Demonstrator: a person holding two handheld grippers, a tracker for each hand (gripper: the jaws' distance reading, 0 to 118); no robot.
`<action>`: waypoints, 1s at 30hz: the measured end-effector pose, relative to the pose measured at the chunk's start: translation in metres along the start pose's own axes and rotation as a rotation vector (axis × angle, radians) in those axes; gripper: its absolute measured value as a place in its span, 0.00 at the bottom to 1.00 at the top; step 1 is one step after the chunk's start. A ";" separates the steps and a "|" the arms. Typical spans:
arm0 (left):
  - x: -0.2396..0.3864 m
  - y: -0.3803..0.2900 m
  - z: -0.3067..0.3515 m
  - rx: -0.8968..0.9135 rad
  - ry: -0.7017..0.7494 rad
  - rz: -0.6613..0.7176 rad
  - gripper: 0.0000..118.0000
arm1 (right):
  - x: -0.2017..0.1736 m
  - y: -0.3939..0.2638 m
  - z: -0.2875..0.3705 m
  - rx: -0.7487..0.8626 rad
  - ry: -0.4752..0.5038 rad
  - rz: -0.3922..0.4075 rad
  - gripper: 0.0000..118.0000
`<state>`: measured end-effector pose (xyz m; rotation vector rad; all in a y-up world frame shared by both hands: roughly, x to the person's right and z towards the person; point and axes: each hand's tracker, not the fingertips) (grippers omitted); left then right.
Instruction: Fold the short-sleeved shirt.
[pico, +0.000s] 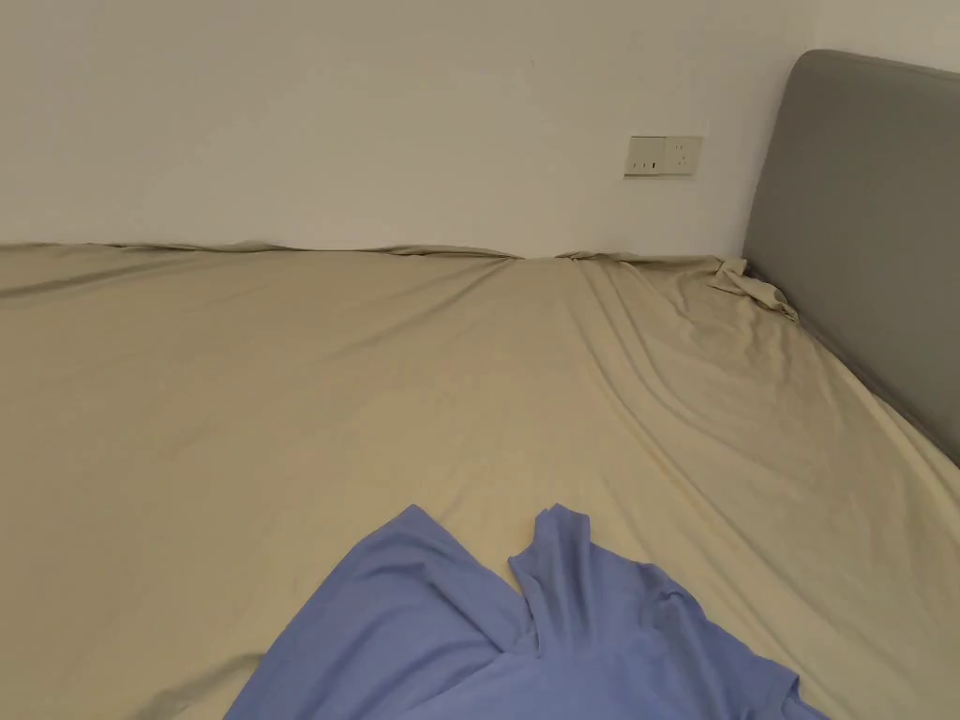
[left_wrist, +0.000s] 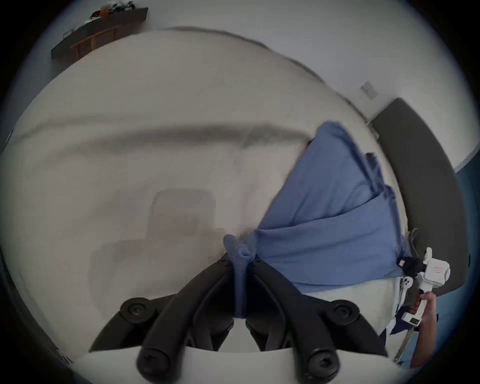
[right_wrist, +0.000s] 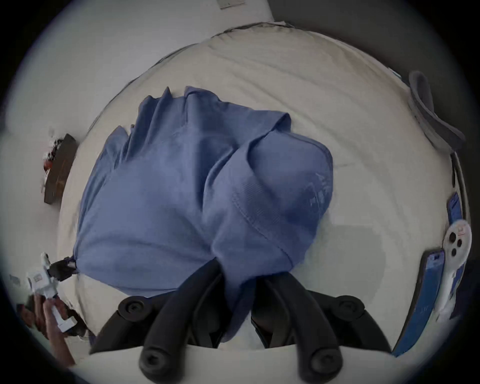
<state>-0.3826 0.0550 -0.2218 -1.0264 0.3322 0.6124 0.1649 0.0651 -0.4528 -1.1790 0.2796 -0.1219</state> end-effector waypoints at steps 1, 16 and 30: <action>0.000 -0.001 0.013 0.081 -0.035 0.037 0.04 | -0.001 0.002 0.001 -0.007 -0.004 0.008 0.19; 0.055 0.015 0.158 0.431 0.097 0.051 0.99 | -0.066 0.030 0.170 0.478 0.066 0.176 0.84; 0.048 -0.013 0.035 0.221 0.307 -0.075 0.97 | -0.132 -0.024 0.160 0.426 0.240 0.374 0.03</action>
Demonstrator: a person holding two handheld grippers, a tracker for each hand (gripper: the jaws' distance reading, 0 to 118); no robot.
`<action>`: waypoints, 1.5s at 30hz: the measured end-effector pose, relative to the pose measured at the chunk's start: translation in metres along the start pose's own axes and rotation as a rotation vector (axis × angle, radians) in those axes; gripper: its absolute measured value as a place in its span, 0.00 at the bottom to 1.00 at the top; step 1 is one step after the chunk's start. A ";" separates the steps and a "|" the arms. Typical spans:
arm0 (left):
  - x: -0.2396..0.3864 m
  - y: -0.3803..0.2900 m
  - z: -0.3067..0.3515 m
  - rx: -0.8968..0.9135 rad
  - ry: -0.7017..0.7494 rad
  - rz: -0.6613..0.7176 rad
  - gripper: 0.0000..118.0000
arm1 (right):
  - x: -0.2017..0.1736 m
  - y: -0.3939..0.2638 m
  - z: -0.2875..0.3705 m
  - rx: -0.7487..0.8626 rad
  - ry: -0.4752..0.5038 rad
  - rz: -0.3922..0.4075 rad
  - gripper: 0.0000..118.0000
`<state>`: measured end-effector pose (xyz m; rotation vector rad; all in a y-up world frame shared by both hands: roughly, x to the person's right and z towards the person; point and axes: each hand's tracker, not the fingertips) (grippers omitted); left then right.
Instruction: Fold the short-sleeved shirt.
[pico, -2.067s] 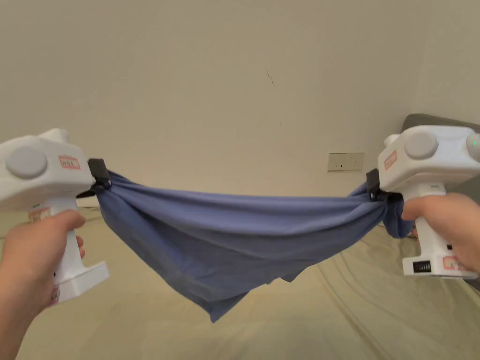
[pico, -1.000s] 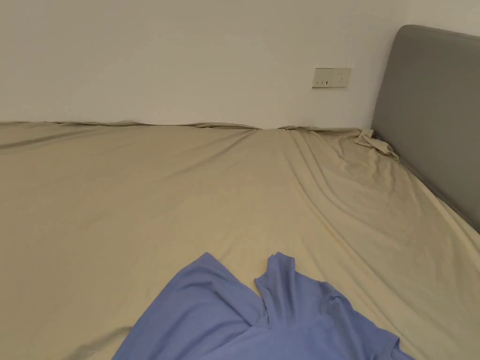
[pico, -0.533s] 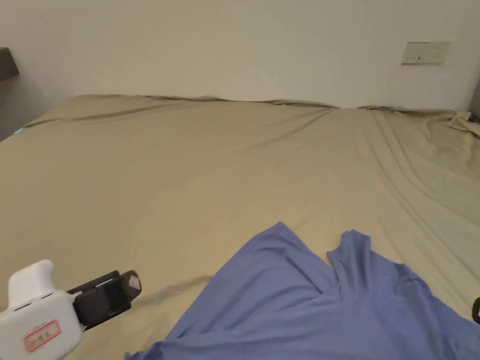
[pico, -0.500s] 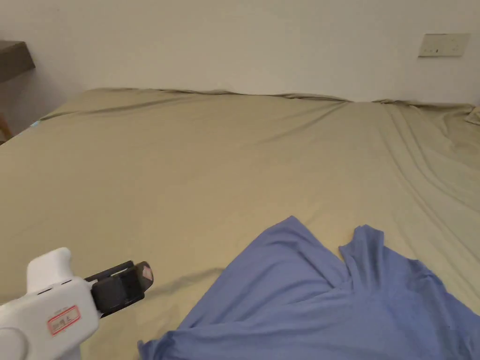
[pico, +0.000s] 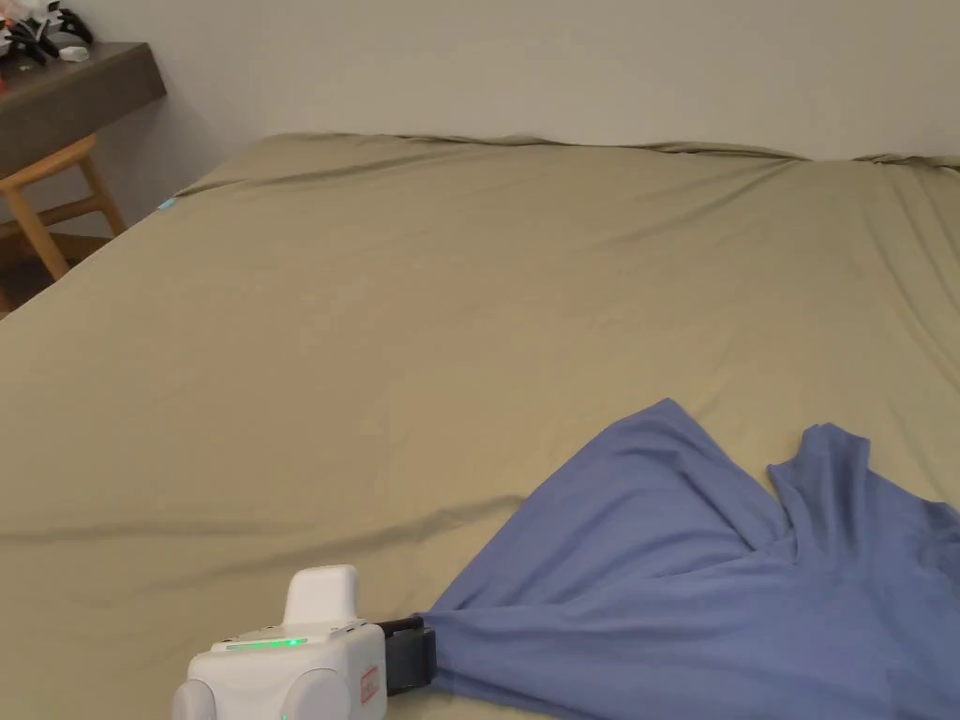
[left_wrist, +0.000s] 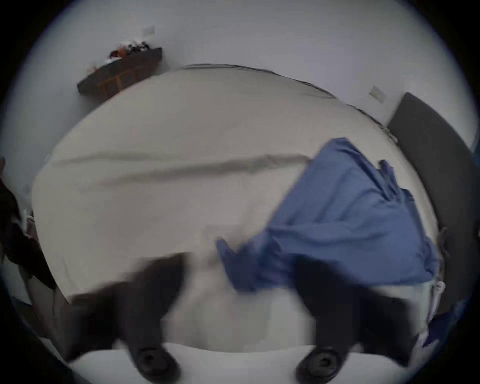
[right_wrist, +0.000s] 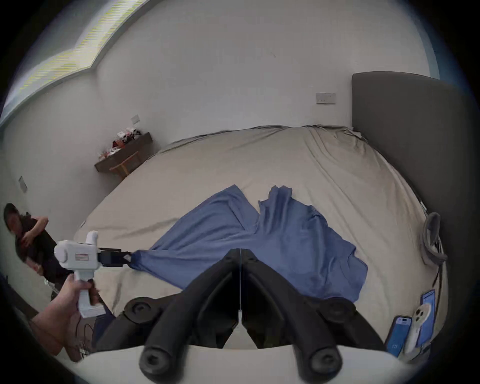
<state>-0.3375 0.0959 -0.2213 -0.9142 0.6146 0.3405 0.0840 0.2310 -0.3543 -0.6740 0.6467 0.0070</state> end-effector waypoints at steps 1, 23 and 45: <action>0.002 0.003 -0.004 0.027 -0.014 0.002 0.97 | 0.003 0.000 -0.001 0.001 0.000 -0.017 0.03; 0.015 0.020 0.035 -0.023 -0.271 -0.039 0.04 | 0.168 0.083 -0.242 -0.401 -0.253 -0.048 1.00; 0.025 0.060 0.066 0.045 -0.443 0.087 0.04 | 0.113 0.104 -0.096 0.026 -0.201 0.048 0.04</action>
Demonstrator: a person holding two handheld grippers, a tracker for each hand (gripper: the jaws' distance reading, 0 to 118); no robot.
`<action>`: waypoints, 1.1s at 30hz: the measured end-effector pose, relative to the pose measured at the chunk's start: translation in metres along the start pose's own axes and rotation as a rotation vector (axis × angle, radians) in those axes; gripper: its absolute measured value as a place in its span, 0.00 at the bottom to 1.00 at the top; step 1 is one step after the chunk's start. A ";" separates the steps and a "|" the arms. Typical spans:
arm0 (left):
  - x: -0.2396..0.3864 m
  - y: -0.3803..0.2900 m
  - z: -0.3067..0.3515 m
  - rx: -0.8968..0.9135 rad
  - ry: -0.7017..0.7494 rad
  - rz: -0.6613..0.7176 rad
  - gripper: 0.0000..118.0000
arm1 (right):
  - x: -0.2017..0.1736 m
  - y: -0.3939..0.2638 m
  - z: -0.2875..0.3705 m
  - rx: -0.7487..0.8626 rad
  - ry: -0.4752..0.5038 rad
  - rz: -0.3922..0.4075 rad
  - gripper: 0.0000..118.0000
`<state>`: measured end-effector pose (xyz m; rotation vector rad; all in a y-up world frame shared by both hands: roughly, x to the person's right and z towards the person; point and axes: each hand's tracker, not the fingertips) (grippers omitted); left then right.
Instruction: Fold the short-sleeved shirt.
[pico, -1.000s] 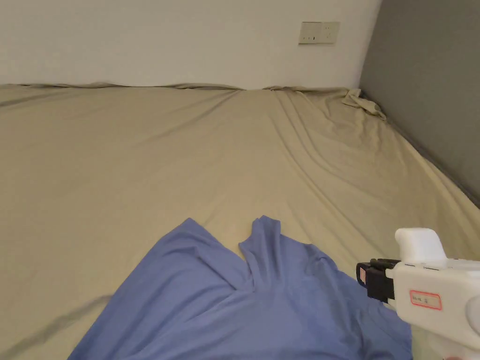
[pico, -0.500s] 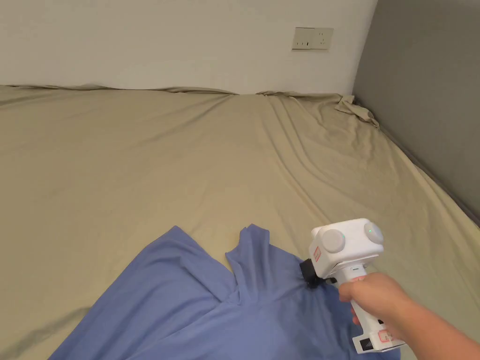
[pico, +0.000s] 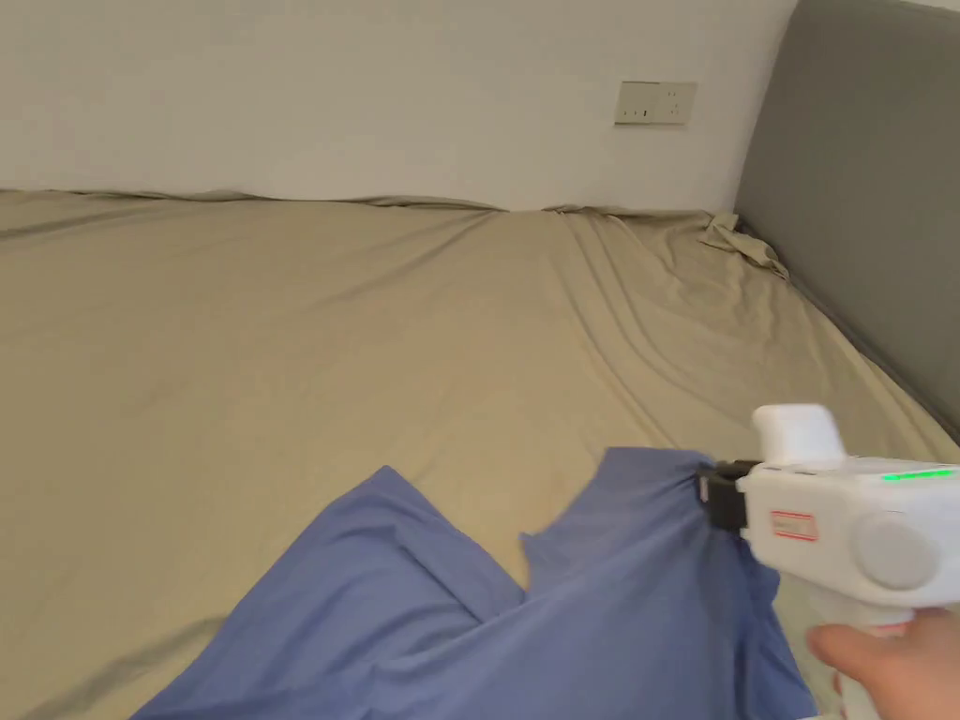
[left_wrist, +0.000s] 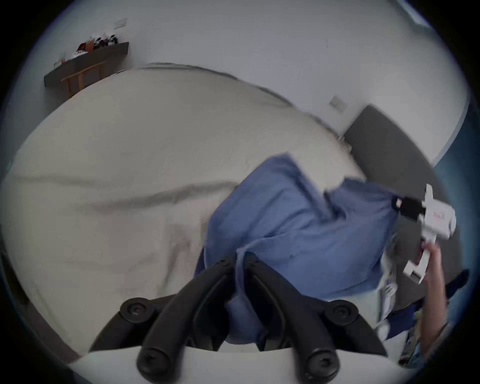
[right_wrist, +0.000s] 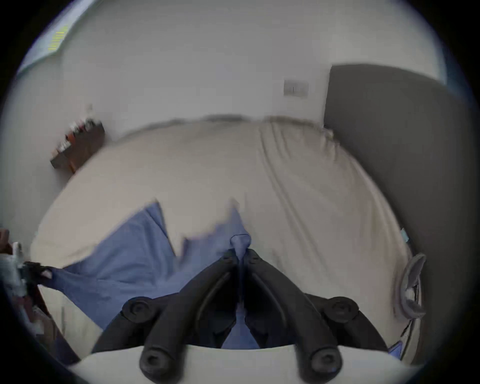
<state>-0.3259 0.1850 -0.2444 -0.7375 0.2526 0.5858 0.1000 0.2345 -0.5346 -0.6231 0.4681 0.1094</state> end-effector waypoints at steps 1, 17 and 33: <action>0.002 0.016 0.005 0.041 -0.049 0.037 0.03 | -0.001 0.013 0.023 0.070 -0.010 0.018 0.04; 0.094 0.284 0.109 0.547 -0.117 -0.047 0.02 | 0.014 0.237 0.141 0.419 -0.057 0.017 0.04; 0.145 0.407 0.142 0.596 0.034 -0.109 0.02 | -0.016 0.396 0.114 0.367 -0.197 0.056 0.04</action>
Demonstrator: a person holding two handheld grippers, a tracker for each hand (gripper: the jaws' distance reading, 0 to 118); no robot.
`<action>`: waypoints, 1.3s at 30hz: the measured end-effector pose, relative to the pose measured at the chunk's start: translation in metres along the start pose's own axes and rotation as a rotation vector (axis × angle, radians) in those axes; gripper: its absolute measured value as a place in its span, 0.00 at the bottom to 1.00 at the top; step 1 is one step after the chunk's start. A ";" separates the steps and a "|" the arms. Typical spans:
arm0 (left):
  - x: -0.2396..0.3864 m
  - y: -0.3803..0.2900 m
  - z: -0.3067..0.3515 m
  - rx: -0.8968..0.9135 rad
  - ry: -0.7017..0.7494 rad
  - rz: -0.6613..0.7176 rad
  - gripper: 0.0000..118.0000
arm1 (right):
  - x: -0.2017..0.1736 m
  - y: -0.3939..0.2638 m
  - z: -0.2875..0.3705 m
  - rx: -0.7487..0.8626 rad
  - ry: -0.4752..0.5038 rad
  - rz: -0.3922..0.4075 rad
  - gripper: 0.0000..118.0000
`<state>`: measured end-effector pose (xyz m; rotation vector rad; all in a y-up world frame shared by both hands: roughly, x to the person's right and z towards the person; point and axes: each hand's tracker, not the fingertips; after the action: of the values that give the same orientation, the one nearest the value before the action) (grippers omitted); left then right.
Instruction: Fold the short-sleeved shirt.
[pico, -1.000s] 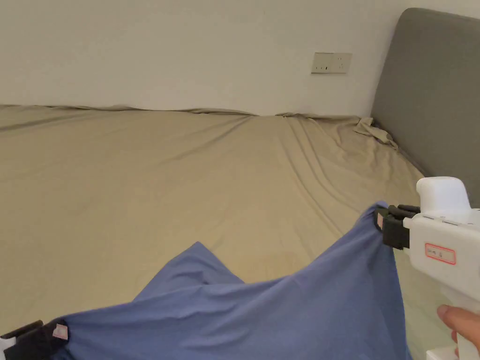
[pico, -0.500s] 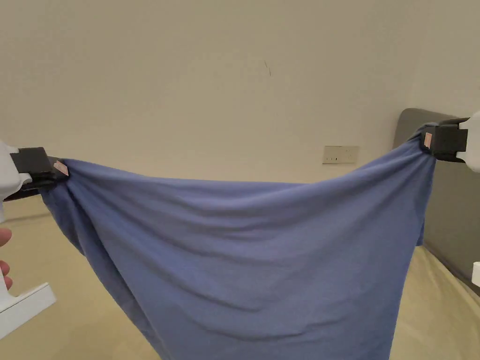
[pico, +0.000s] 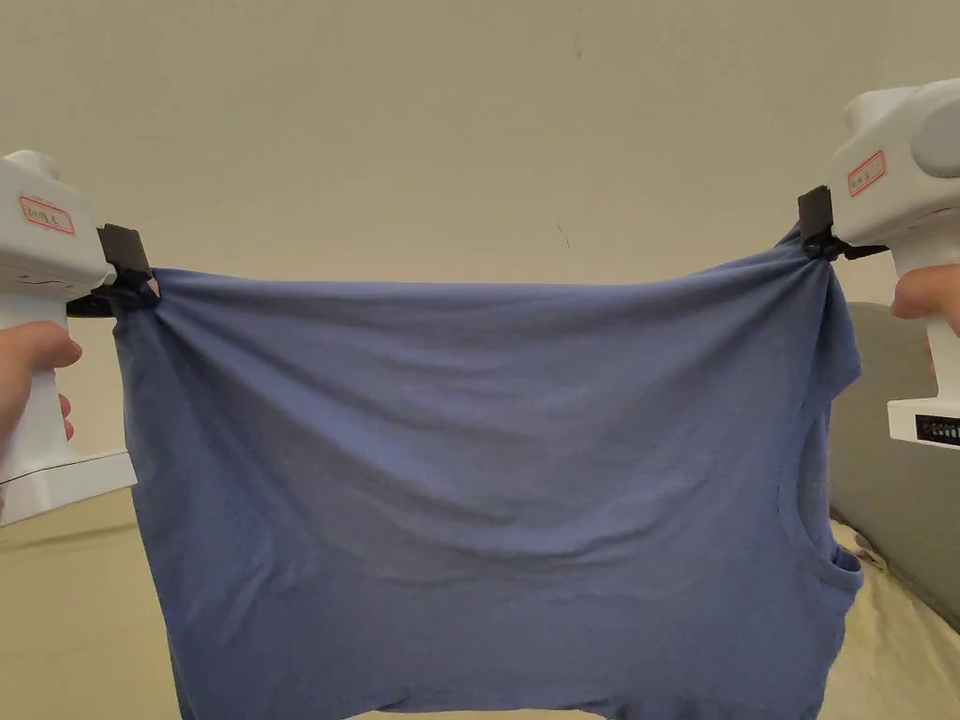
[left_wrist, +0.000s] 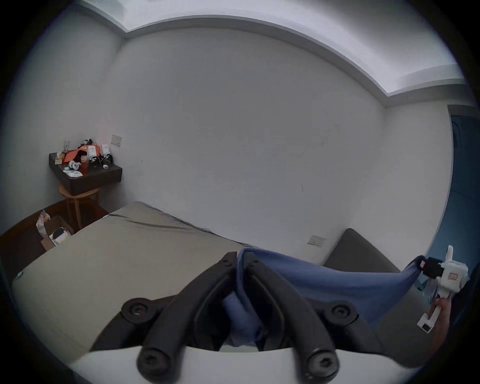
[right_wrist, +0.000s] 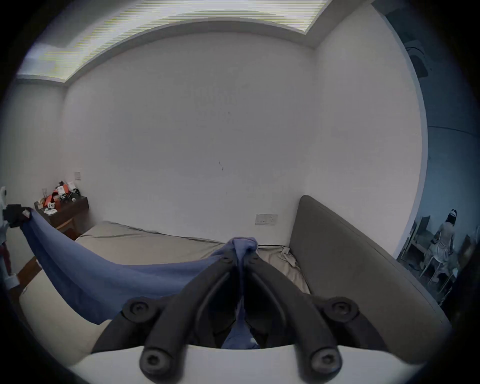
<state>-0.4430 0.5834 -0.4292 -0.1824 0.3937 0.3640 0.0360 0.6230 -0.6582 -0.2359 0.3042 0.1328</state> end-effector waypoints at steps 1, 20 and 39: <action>0.002 -0.001 -0.001 -0.002 0.004 -0.012 0.02 | 0.000 0.001 -0.004 -0.003 0.003 -0.011 0.04; -0.027 -0.044 -0.060 -0.115 0.035 -0.034 0.02 | -0.029 -0.038 -0.058 -0.076 -0.009 0.039 0.04; -0.101 -0.348 -0.104 -0.629 0.054 0.032 0.02 | -0.047 -0.398 -0.094 -0.514 0.109 0.041 0.04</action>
<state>-0.4330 0.2069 -0.4466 -0.8014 0.3250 0.5076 0.0303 0.2113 -0.6473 -0.7484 0.3804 0.2389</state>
